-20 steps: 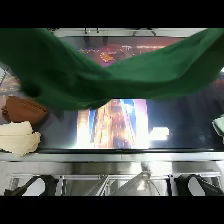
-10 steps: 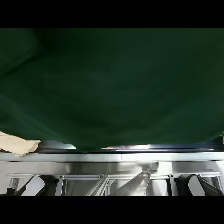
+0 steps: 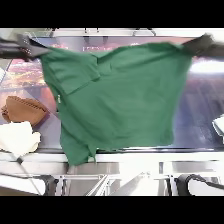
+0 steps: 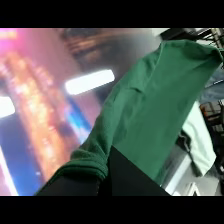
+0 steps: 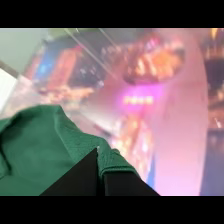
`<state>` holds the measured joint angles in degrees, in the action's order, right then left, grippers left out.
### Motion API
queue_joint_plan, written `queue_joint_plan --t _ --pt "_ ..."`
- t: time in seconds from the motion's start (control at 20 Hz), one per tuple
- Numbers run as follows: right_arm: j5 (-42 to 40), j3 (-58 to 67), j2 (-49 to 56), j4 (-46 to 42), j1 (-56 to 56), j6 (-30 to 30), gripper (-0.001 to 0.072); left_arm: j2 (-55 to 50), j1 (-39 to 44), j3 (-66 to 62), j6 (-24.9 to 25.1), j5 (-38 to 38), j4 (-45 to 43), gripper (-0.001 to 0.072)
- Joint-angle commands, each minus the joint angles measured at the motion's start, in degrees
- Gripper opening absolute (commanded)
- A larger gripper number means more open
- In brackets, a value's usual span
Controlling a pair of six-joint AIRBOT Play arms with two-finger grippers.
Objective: Fold the shirts.
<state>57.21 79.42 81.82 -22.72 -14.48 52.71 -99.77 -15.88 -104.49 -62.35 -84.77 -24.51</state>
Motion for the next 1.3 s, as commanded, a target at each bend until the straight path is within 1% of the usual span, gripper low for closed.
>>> queue_joint_plan --t 0.0,0.05,0.1,0.2,0.25,0.35,0.45,0.5,0.6,0.7,0.85,1.0,1.15,1.25 --pt "-4.02 -0.31 14.16 1.75 1.36 -4.57 0.0015 -20.41 2.16 -12.26 -2.38 0.68 -3.87 0.0027" --pt "-4.87 -0.26 16.74 4.0 1.09 -5.88 0.0015 -24.09 2.16 -15.67 -3.34 0.42 -3.65 0.0026" --pt "-5.4 -0.17 18.51 6.49 0.83 -7.69 0.0015 -26.03 2.16 -17.16 -3.28 0.83 -2.64 0.0027" --pt "-5.77 0.68 20.7 11.15 -0.33 -11.47 0.0015 -26.82 2.01 -16.11 -1.14 2.97 0.85 0.0027" --pt "-5.73 1.14 20.96 11.47 -0.83 -12.33 0.0016 -26.1 1.62 -14.4 0.28 4.37 1.81 0.0027" --pt "-3.69 1.22 20.9 10.93 -2.32 -12.46 0.0015 -24.48 0.72 -11.74 1.64 3.61 1.86 0.0027" --pt "1.46 1.16 20.94 7.45 -4.2 -11.93 0.0015 -24.41 -0.15 -11.37 1.07 -0.63 1.33 0.0026" --pt "3.82 1.11 20.94 4.96 -4.87 -11.63 0.0015 -24.5 -0.39 -11.37 -0.13 -2.54 -0.33 0.0026" --pt "7.28 0.83 20.94 -1.01 -5.81 -10.69 0.0015 -24.52 -0.33 -11.37 -3.82 -5.03 -7.58 0.0026" --pt "8.24 0.63 21.33 -6.36 -6.1 -10.45 0.0015 -24.83 -0.33 -11.37 -6.23 -6.93 -13.66 0.0026" --pt "10.54 -0.31 23.41 -7.08 -6.1 -10.27 0.0016 -26.62 -0.26 -11.37 -7.41 -10.21 -15.47 0.0025" --pt "13.88 -1.07 25.59 -7.13 -6.08 -10.21 0.0016 -28.02 1.36 -11.37 -7.61 -10.4 -18.29 0.0024" --pt "14.99 -1.9 25.81 -7.41 -6.1 -9.79 0.0016 -28.13 2.54 -11.37 -7.69 -10.43 -21.57 0.0024" --pt "16.06 -1.88 25.79 -9.4 -6.14 -7.69 0.0017 -28.13 2.54 -11.37 -8.2 -11.82 -22.97 0.0025"
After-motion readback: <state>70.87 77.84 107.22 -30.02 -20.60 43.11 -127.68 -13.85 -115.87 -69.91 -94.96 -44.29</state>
